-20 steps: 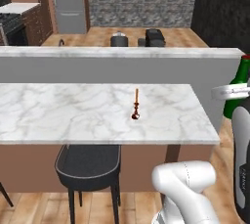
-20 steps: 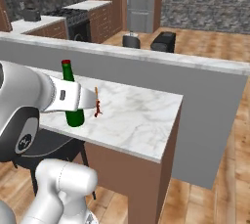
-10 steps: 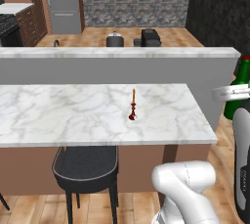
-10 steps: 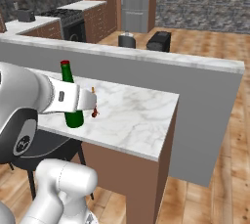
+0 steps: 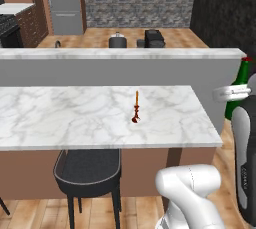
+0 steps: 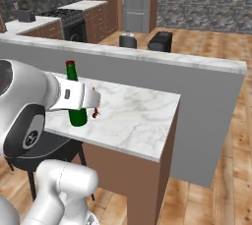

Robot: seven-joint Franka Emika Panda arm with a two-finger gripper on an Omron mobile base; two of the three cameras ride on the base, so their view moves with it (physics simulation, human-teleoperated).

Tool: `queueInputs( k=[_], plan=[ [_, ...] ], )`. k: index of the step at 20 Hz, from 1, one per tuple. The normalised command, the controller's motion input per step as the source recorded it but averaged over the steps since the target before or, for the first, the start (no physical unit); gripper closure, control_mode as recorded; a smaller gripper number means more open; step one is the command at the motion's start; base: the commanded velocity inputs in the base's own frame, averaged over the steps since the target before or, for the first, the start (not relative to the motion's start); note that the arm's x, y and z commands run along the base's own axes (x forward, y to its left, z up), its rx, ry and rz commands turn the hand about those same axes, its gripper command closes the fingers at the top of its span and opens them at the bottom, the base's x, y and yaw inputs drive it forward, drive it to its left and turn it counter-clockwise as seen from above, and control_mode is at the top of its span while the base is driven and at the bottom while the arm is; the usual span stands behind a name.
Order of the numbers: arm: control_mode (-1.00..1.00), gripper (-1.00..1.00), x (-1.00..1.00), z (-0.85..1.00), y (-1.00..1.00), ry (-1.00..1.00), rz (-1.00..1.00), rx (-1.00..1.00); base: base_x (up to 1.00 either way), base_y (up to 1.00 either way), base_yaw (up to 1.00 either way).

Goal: Get the candle and the beer from the cabinet and move them to the dining counter.

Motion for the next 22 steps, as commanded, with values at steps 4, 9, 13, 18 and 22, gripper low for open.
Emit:
queueInputs(
  k=[4,9,13,18,22],
  plan=[
    [-1.0,1.0,0.96,-0.17,0.0,0.0,0.05,0.0,0.0,0.0,0.0],
    [-1.0,1.0,0.91,-0.31,0.0,0.02,0.08,0.02,0.0,0.0,0.0],
    [-1.0,1.0,0.72,-0.43,-0.05,0.0,0.14,0.03,0.0,0.0,0.0],
    [-1.0,1.0,0.53,-0.43,-0.1,0.0,0.17,0.04,0.0,0.0,0.0],
    [-1.0,1.0,0.44,-0.44,-0.02,0.03,0.16,0.08,0.0,0.0,0.0]
  ],
)
